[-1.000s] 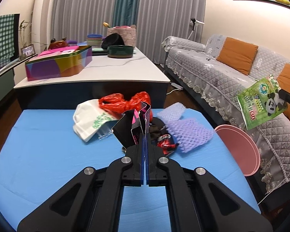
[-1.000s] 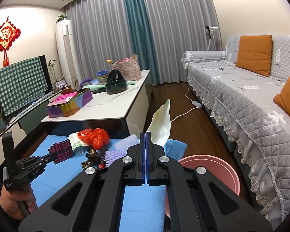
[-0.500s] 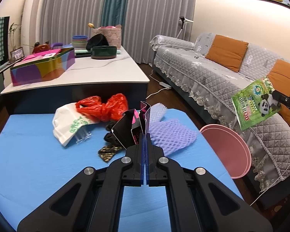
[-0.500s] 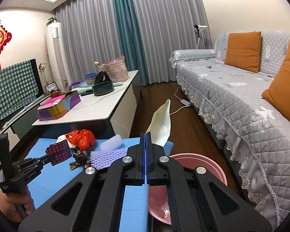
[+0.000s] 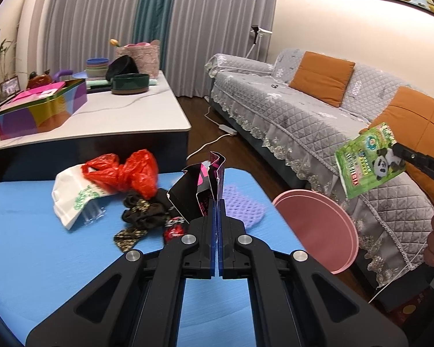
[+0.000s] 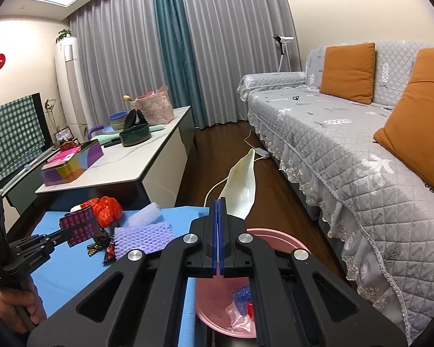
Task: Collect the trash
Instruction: 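Carry the card with the left tool while the right tool carries the pouch toward the bin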
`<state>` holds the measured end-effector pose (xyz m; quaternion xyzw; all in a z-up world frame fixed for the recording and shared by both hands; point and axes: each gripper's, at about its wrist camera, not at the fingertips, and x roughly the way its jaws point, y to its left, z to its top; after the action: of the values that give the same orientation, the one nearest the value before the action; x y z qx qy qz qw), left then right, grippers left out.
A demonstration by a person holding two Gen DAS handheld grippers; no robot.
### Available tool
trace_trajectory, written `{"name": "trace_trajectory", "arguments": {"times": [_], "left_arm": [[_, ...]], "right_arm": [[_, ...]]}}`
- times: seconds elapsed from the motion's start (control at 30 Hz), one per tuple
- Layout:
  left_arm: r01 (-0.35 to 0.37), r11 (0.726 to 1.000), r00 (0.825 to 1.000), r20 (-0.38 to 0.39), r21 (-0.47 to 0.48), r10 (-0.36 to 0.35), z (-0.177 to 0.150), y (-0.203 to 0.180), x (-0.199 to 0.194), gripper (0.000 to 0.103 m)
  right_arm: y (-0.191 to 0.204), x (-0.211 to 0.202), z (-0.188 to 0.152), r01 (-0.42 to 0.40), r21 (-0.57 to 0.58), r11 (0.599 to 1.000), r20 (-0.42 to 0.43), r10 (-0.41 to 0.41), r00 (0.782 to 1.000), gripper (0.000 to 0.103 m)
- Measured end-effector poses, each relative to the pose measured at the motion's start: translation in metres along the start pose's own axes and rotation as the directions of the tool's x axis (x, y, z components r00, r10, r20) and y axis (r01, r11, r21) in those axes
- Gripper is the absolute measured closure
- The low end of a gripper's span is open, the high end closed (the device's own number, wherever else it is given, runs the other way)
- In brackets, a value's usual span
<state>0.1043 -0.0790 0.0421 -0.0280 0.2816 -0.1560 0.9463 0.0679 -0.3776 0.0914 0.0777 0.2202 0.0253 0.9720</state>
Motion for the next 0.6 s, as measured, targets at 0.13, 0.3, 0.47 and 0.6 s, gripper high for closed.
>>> {"name": "trace_trajectory", "arguments": {"times": [0.13,0.3,0.47,0.6], "left_arm": [[0.026,0.999,1.0,0.001,0.018,-0.026,0.004,-0.014,0.003,0.103],[0.053,0.998,0.999,-0.01,0.034,-0.053,0.006,-0.032,0.012,0.102],[0.088,0.995,0.996,-0.015,0.045,-0.087,0.008,-0.052,0.022,0.102],[0.116,0.992,0.993,-0.025,0.047,-0.115,0.01,-0.069,0.032,0.102]], "right_arm": [[-0.005,0.001,0.0,0.014,-0.002,1.0,0.002,-0.014,1.0,0.102],[-0.011,0.004,0.0,0.03,0.0,1.0,0.0,-0.03,1.0,0.102],[-0.018,0.005,-0.001,0.051,-0.002,0.999,-0.001,-0.051,0.999,0.102],[-0.025,0.006,-0.002,0.067,0.006,0.998,-0.007,-0.067,0.998,0.102]]}}
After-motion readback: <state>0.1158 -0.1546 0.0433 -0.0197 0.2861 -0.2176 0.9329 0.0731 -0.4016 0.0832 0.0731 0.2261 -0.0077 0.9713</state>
